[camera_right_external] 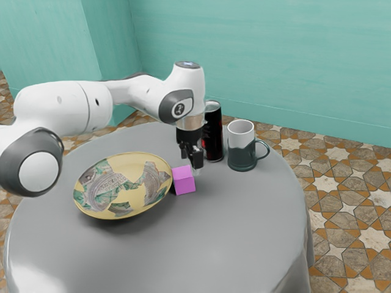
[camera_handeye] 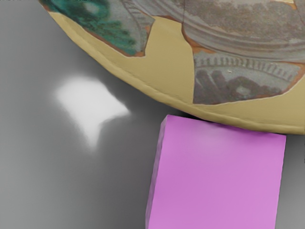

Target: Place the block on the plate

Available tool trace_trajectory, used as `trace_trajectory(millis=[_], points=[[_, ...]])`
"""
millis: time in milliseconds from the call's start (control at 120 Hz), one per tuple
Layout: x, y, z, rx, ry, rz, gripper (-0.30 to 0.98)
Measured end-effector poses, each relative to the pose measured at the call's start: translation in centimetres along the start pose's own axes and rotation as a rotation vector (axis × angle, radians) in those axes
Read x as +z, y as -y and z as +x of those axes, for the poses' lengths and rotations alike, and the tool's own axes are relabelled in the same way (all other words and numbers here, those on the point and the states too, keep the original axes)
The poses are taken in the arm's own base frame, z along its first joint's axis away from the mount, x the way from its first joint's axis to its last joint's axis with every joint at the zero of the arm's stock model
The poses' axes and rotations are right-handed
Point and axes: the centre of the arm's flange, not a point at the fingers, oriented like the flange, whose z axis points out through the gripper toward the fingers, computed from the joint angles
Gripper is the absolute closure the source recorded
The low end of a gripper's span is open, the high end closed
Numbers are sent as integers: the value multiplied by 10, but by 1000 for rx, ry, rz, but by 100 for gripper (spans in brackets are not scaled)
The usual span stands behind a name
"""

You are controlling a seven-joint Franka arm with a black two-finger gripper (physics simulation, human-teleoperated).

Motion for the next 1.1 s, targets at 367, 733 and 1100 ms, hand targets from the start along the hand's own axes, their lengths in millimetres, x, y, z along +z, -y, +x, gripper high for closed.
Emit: trace_trajectory(millis=[367, 733, 1100], points=[[13, -20, -4, 123, 49, -20, 0], [18, -18, 16, 248, 68, -44, 0], [42, -20, 12, 343, 106, -60, 0]])
